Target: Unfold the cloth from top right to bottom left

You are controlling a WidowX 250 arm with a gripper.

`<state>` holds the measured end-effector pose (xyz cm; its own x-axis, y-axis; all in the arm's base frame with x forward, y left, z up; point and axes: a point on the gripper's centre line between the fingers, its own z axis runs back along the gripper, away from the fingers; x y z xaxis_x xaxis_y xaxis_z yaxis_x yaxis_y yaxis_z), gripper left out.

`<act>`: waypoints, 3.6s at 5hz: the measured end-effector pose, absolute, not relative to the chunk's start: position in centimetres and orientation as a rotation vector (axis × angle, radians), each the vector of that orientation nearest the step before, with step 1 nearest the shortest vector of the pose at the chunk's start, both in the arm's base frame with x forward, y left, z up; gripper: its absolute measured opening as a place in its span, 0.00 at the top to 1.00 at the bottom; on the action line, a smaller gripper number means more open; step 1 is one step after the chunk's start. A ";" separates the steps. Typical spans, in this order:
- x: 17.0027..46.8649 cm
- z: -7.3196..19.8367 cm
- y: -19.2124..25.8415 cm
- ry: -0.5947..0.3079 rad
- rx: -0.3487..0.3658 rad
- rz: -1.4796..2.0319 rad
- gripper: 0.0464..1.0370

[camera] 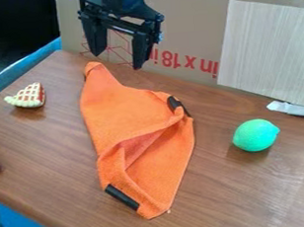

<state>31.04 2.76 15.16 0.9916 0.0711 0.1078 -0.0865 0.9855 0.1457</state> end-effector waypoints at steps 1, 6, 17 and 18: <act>31.2 14.3 2.8 -0.078 0.151 0.082 0.04; 38.1 5.0 3.7 -0.204 0.058 0.319 0.04; 38.7 6.2 -0.7 -0.205 -0.085 0.442 1.00; 36.3 8.9 1.3 -0.234 -0.126 0.443 1.00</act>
